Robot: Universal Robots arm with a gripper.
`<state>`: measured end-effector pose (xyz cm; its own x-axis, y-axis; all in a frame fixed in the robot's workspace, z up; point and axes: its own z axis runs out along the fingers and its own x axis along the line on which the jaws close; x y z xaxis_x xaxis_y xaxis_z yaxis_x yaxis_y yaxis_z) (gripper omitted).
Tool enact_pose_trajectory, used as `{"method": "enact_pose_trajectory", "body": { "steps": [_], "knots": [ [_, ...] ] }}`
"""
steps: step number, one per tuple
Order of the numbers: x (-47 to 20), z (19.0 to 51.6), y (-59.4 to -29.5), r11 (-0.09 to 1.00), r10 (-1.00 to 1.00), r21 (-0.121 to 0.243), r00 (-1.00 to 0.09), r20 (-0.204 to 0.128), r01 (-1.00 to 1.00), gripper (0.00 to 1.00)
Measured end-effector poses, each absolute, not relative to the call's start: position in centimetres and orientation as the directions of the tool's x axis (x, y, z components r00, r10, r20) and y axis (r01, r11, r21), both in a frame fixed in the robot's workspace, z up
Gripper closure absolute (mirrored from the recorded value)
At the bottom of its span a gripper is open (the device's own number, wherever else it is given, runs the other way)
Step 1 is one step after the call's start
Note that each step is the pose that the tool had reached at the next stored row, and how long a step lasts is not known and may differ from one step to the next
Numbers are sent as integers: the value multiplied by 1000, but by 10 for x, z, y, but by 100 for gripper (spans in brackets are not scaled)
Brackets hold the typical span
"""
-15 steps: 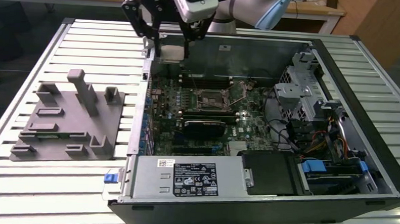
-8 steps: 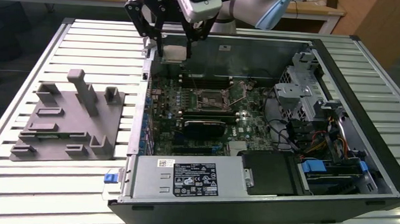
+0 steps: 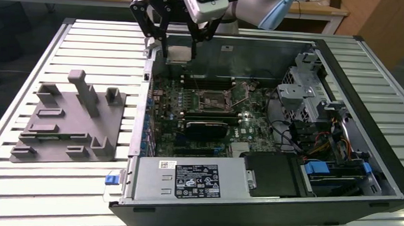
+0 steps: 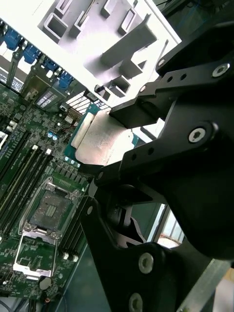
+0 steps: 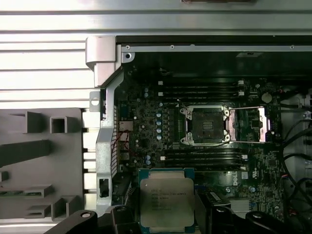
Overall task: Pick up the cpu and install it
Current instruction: 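Pick up the cpu and move it towards the insertion slot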
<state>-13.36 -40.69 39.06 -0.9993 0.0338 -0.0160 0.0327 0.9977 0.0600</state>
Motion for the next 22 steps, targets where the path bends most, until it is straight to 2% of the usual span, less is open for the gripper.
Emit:
{"method": "enact_pose_trajectory", "body": {
  "steps": [22],
  "knots": [
    [-118, 391, -407, 998, 34, 60, -999, -16, 33, 46]
  ]
}}
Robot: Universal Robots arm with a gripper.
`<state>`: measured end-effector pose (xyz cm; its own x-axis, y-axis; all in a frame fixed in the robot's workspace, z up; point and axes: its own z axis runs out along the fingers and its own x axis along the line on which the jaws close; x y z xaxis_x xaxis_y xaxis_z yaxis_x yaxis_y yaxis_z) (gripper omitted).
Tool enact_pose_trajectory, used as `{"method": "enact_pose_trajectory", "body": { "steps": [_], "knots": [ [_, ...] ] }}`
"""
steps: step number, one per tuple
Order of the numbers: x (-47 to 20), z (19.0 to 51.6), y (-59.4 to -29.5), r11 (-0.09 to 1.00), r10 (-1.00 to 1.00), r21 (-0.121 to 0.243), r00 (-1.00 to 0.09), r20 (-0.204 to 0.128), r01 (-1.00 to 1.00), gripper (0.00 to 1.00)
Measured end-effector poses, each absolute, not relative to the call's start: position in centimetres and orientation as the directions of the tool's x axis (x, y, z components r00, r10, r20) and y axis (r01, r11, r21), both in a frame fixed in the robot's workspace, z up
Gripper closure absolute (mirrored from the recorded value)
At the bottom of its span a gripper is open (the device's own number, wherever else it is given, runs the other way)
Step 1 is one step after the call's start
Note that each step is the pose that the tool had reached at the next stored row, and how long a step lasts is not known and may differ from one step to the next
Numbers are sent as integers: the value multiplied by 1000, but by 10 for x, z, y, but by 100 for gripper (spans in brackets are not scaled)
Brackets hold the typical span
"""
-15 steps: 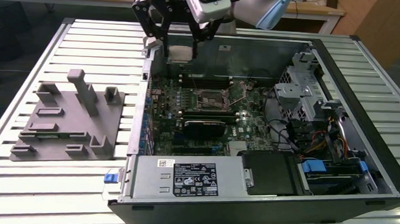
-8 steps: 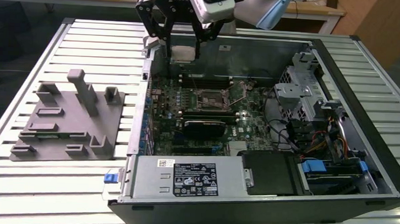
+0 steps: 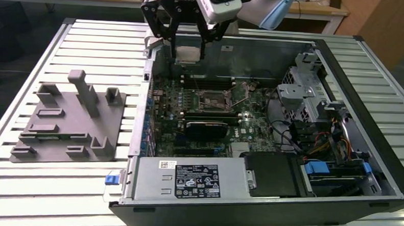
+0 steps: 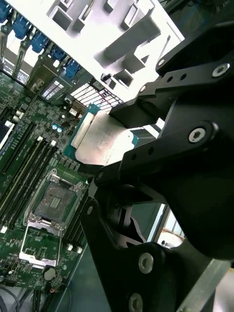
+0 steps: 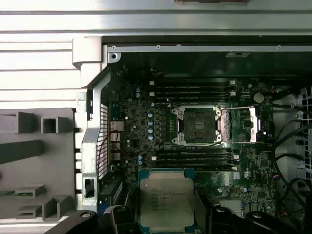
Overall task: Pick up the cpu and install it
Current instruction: 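Pick up the cpu and move it towards the insertion slot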
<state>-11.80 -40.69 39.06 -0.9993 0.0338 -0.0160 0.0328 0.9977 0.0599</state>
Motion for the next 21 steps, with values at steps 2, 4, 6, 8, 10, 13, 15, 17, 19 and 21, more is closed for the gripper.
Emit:
{"method": "enact_pose_trajectory", "body": {
  "steps": [2, 4, 6, 8, 10, 13, 15, 17, 19, 21],
  "knots": [
    [-117, 391, -407, 998, 34, 60, -999, -16, 33, 46],
    [-115, 391, -407, 998, 34, 60, -999, -16, 33, 46],
    [-112, 391, -407, 998, 34, 60, -999, -16, 33, 46],
    [-110, 391, -407, 998, 34, 60, -999, -16, 33, 46],
    [-107, 391, -406, 998, 34, 60, -999, -16, 33, 46],
    [-99, 390, -403, 998, 34, 60, -999, -16, 33, 46],
    [-94, 390, -401, 998, 34, 60, -999, -16, 33, 46],
    [-90, 390, -400, 998, 34, 60, -999, -16, 33, 46],
    [-86, 390, -398, 998, 34, 60, -999, -16, 33, 46],
    [-82, 390, -396, 998, 34, 60, -999, -16, 33, 46]
  ]
}}
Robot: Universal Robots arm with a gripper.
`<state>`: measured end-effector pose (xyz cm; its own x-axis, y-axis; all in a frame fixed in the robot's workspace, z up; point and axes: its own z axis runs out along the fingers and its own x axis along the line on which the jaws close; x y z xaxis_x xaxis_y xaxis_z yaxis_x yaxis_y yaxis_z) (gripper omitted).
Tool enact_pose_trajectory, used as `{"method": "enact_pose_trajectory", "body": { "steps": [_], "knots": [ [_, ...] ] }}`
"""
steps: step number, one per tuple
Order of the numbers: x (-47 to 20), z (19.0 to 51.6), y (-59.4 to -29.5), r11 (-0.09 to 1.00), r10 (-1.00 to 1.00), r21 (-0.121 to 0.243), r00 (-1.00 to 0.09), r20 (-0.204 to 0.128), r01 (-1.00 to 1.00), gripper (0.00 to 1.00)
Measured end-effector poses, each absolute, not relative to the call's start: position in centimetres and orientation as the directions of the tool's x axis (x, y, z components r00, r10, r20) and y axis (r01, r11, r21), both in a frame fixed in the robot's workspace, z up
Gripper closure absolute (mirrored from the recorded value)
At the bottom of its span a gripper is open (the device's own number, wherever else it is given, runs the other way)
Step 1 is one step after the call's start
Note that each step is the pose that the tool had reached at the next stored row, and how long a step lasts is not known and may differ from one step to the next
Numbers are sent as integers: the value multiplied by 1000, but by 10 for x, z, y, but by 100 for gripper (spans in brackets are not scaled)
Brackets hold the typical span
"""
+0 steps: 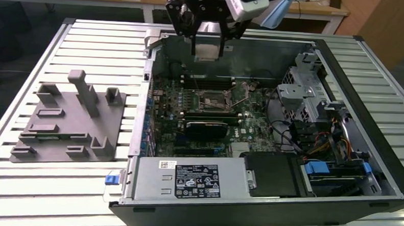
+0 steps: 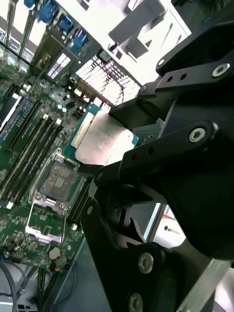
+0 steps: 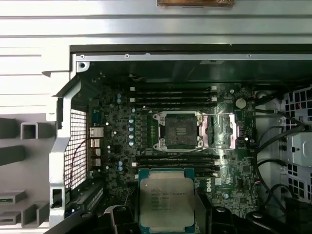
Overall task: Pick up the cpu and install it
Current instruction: 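Pick up the cpu and move it towards the insertion slot, then place the cpu into insertion slot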
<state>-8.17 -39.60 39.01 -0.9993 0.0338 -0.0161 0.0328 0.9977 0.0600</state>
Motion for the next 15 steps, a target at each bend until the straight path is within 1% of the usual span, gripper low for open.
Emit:
{"method": "enact_pose_trajectory", "body": {
  "steps": [15],
  "knots": [
    [-55, 389, -386, 998, 34, 60, -999, -18, 33, 46]
  ]
}}
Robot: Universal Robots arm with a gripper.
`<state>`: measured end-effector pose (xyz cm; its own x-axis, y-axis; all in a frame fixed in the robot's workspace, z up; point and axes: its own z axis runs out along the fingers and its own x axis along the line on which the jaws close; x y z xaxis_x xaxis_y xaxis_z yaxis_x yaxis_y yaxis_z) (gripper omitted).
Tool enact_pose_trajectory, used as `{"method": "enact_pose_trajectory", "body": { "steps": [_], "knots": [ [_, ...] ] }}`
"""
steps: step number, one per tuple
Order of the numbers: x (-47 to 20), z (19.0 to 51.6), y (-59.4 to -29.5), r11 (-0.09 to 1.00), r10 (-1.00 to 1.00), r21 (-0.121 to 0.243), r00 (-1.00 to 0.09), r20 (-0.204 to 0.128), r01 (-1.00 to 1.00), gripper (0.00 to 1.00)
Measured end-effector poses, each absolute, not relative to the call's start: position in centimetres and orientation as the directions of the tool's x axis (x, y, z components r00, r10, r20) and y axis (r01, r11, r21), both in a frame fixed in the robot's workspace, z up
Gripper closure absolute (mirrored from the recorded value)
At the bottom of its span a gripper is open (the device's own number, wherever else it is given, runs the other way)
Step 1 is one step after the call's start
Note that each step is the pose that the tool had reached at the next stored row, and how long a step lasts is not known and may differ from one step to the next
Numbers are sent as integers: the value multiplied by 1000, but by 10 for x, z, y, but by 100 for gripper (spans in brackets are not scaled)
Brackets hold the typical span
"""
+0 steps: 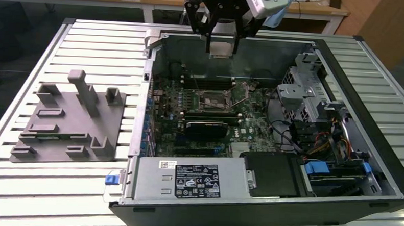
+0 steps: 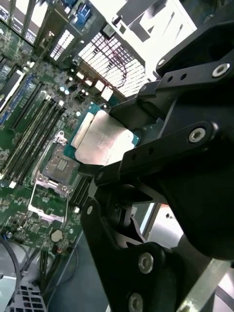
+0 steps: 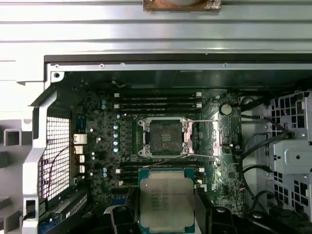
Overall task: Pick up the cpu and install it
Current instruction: 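Place the cpu into insertion slot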
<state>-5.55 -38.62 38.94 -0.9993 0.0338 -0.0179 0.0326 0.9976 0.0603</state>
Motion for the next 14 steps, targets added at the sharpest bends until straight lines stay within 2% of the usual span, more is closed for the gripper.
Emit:
{"method": "enact_pose_trajectory", "body": {
  "steps": [14],
  "knots": [
    [-53, 388, -386, 995, 86, 57, -996, -18, 85, 46]
  ]
}}
